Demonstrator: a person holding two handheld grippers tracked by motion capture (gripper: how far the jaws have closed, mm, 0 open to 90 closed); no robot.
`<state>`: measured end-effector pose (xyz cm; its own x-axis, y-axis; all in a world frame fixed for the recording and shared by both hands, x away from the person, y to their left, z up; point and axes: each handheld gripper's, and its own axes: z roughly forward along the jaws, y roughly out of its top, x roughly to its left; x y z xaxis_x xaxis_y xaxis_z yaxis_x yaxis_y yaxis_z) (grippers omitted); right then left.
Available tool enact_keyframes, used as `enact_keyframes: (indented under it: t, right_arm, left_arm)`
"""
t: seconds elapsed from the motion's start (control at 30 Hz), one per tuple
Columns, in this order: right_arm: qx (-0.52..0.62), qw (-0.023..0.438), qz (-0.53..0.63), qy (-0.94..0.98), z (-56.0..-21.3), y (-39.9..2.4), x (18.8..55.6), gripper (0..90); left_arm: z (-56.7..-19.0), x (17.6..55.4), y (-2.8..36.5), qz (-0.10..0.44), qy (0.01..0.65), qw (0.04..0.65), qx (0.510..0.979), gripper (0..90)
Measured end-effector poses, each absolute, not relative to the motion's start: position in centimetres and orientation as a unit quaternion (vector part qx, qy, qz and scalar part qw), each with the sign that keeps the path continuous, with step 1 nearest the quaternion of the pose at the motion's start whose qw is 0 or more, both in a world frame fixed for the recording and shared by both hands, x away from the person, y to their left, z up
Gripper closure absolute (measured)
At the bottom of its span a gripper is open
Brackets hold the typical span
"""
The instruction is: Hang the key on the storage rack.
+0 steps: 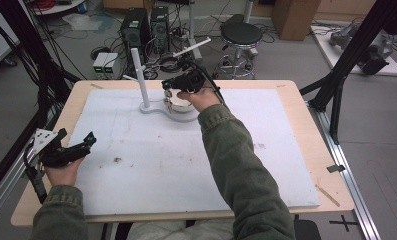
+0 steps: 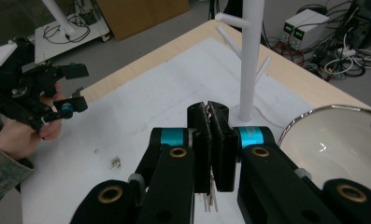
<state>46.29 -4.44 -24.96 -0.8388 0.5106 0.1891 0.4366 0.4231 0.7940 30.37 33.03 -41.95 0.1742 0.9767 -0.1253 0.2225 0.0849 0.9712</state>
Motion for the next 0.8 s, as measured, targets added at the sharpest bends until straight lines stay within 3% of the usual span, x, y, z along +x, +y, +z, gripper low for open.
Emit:
enact_keyframes:
  t: [0.8]
  right_arm:
    - [0.276,0.044,0.468,0.838,-21.5,-0.7,49.4,88.2]
  left_arm:
    - [-42.1,30.7,33.0,0.357,0.529,0.518,0.569,1.7]
